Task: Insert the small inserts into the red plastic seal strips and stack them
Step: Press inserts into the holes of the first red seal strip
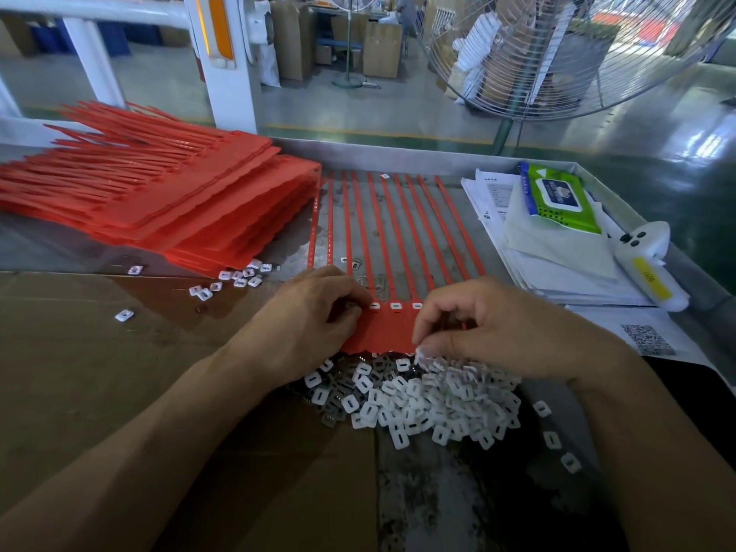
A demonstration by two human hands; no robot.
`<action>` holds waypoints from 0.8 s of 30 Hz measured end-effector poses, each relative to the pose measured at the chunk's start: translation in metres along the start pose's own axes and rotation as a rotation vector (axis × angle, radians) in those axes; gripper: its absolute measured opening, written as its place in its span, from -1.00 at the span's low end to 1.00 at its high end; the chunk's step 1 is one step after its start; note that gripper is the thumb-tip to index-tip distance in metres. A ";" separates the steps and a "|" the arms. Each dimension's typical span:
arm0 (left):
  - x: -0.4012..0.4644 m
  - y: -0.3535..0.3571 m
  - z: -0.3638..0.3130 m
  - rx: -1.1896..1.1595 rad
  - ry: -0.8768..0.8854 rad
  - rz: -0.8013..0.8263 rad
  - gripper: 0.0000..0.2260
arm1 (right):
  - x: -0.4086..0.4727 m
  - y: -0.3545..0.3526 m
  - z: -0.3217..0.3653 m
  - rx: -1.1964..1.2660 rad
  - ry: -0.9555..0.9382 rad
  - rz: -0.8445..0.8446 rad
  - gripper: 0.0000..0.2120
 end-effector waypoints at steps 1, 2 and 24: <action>0.000 0.000 0.000 0.002 0.001 0.000 -0.80 | 0.000 -0.006 -0.002 0.055 0.014 -0.026 -0.90; 0.000 0.000 0.001 0.003 -0.002 0.004 -0.80 | 0.000 -0.014 -0.007 0.110 0.036 -0.061 -0.90; -0.001 0.003 0.004 -0.011 -0.011 0.021 -0.80 | 0.002 -0.051 -0.072 0.096 0.480 -0.532 -0.89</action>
Point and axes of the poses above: each hand's wrist, its own x-axis towards the middle knuckle, its own y-axis out of the palm, z = x × y, the point moved 10 cm from there along x, towards the middle knuckle, and after that the axes turned 14 degrees about y, right-handed, at the moved point
